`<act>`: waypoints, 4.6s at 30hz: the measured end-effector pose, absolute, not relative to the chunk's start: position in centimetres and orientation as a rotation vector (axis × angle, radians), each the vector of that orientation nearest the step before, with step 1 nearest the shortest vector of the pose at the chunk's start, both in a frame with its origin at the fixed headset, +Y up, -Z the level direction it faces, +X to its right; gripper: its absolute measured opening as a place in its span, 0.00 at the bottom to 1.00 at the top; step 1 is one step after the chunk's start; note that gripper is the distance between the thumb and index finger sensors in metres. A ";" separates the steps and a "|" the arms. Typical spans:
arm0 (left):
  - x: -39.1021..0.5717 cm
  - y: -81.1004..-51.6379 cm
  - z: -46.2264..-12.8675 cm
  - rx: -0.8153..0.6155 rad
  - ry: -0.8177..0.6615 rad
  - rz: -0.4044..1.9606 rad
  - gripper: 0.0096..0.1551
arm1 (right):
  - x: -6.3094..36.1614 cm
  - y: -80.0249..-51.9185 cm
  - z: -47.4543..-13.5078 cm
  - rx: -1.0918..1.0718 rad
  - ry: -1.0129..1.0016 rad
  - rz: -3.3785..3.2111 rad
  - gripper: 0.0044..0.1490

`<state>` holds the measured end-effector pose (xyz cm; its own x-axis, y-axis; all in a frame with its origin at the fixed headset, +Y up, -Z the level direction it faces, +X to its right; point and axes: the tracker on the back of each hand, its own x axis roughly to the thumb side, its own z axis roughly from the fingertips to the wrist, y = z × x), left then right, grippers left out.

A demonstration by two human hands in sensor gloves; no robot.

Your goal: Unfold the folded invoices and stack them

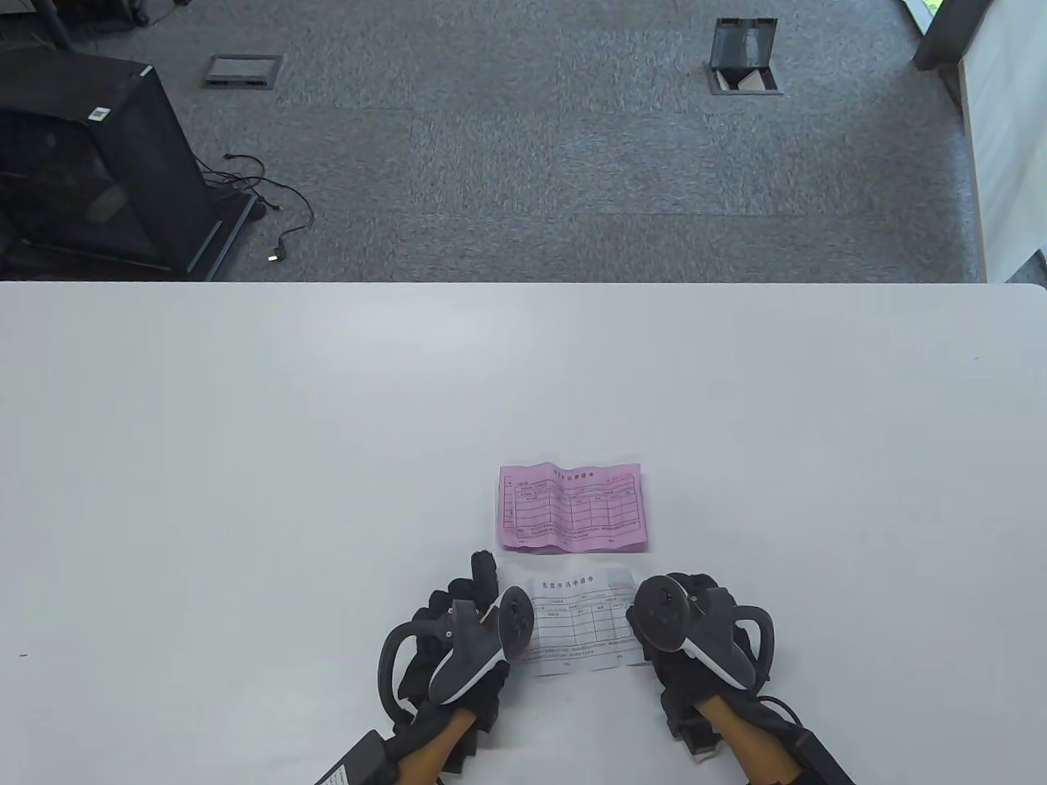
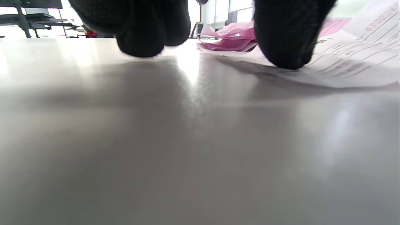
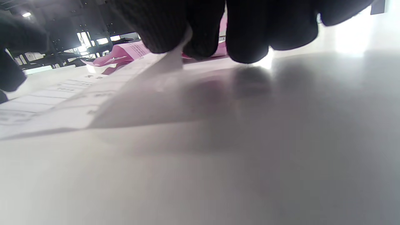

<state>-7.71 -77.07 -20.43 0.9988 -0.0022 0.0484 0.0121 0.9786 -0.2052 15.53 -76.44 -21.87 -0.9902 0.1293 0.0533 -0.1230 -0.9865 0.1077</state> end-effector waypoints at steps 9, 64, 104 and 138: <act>-8.6 -77.6 -20.7 -0.302 -0.094 0.052 0.38 | 16.2 -73.6 -21.0 0.130 -0.105 3.019 0.31; -9.4 -78.0 -20.7 -0.435 -0.124 0.035 0.46 | 15.0 -76.7 -21.8 0.314 0.273 3.175 0.37; -9.5 -78.1 -21.0 -0.443 -0.121 0.039 0.47 | 15.9 -77.2 -21.7 0.258 0.267 3.157 0.37; -9.6 -78.2 -21.1 -0.444 -0.110 0.044 0.48 | 18.7 -77.2 -21.8 0.034 0.263 2.980 0.43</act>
<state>-9.62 -78.24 -21.13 0.9931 0.0664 0.0962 -0.0186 0.9022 -0.4309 18.71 -77.16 -21.82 -0.9886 0.1503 0.0093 -0.1464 -0.9735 0.1757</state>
